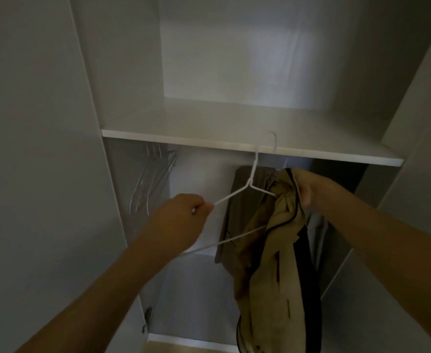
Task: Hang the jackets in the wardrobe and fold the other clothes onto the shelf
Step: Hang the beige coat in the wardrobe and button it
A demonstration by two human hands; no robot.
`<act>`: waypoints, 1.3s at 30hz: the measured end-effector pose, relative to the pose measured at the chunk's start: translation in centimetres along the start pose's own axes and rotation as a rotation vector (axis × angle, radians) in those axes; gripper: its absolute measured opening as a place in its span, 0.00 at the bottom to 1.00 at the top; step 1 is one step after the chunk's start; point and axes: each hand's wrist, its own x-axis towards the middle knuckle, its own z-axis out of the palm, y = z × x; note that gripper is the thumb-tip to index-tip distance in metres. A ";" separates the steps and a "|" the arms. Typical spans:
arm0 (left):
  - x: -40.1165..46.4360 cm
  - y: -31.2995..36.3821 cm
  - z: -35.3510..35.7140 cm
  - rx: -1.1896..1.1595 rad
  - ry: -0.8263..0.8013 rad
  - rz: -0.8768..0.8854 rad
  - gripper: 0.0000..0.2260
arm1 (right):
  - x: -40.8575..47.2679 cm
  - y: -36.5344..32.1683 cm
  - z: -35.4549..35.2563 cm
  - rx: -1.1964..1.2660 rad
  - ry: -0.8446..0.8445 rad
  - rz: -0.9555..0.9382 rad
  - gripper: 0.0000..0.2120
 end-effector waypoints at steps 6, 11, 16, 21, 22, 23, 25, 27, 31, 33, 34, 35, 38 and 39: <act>1.2 -3.1 1.7 -0.414 -0.264 -0.136 0.19 | -4.9 -1.9 -0.4 0.082 0.012 -0.035 0.17; 2.0 -2.7 4.0 -0.567 -0.134 -0.112 0.19 | -7.8 -3.4 0.1 -0.378 0.065 -0.312 0.08; 1.8 -3.0 4.4 -0.826 -0.028 -0.021 0.19 | -8.6 -2.9 -1.5 -0.879 0.025 -0.686 0.12; 2.2 -0.9 3.2 -0.662 0.059 0.040 0.12 | -7.0 -4.0 -1.6 -1.269 0.195 -0.858 0.16; 2.0 -0.4 3.0 -0.541 0.161 0.083 0.07 | -6.7 -4.3 -1.7 -1.290 0.245 -0.860 0.16; 1.6 -0.3 3.2 -0.370 0.343 0.118 0.06 | -6.5 -4.6 -2.0 -1.267 0.289 -0.863 0.16; -0.7 -0.6 4.6 -0.190 0.766 0.190 0.15 | -6.2 -5.3 -2.4 -1.157 0.363 -0.866 0.16; -4.1 -0.5 8.3 -0.289 0.780 0.232 0.17 | -6.1 -6.2 -2.8 -0.985 0.421 -0.850 0.17; -6.6 0.2 17.9 -0.174 -0.039 -0.054 0.33 | -6.6 -7.9 -3.6 -0.669 0.415 -0.808 0.16; -5.2 0.0 20.1 -0.085 -0.028 -0.048 0.30 | -6.9 -8.3 -3.8 -0.584 0.377 -0.800 0.19; -4.4 -0.3 20.1 -0.107 0.041 -0.013 0.25 | -7.0 -8.3 -4.0 -0.553 0.369 -0.793 0.21; -3.7 -0.7 19.8 -0.223 0.084 -0.018 0.18 | -7.2 -8.4 -4.3 -0.515 0.370 -0.784 0.22; -1.3 -3.2 16.9 -0.501 0.160 -0.232 0.08 | -7.5 -8.1 -6.0 -0.409 0.408 -0.769 0.21; -0.2 -4.0 15.0 -0.514 0.213 -0.333 0.09 | -7.6 -7.7 -6.7 -0.398 0.410 -0.767 0.21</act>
